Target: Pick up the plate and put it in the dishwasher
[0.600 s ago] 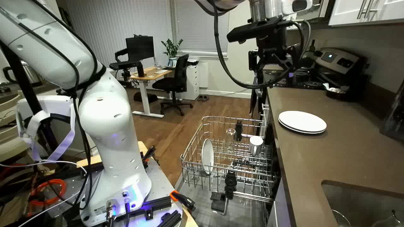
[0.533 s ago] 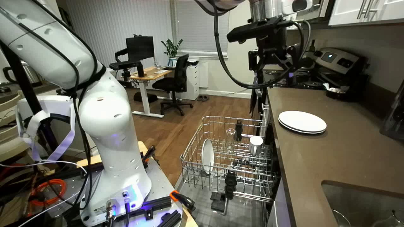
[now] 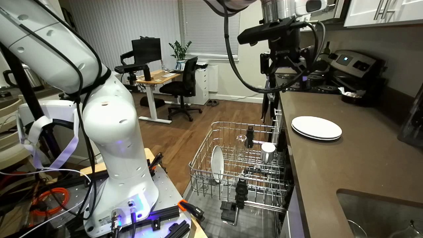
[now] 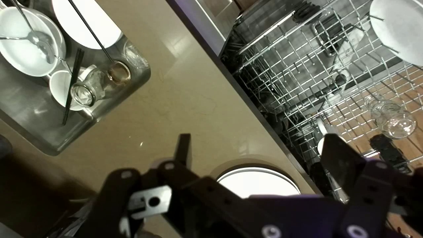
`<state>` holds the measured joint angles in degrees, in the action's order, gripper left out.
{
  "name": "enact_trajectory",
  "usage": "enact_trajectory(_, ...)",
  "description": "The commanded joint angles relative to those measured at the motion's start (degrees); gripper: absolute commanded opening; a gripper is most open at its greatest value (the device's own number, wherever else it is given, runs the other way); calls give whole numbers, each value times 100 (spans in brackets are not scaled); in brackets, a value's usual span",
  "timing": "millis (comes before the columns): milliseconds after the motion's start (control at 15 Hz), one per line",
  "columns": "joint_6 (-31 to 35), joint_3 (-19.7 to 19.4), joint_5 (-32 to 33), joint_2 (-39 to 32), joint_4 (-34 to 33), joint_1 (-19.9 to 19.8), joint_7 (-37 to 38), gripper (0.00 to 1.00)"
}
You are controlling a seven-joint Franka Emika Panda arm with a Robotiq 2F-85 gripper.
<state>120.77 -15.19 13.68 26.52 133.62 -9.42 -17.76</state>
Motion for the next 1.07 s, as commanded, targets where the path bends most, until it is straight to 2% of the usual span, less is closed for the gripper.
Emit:
enact_trajectory(0,-14,42,-27,-8,-14,-46,-21,100)
enact_trajectory(533,9,93,-56,-131,-79,1,47,100)
enact_trajectory(867,385,715,32,-1031,-628,286,855,100)
enact_trajectory(1000,723,1057,312,-1449,-905,347,1330,100)
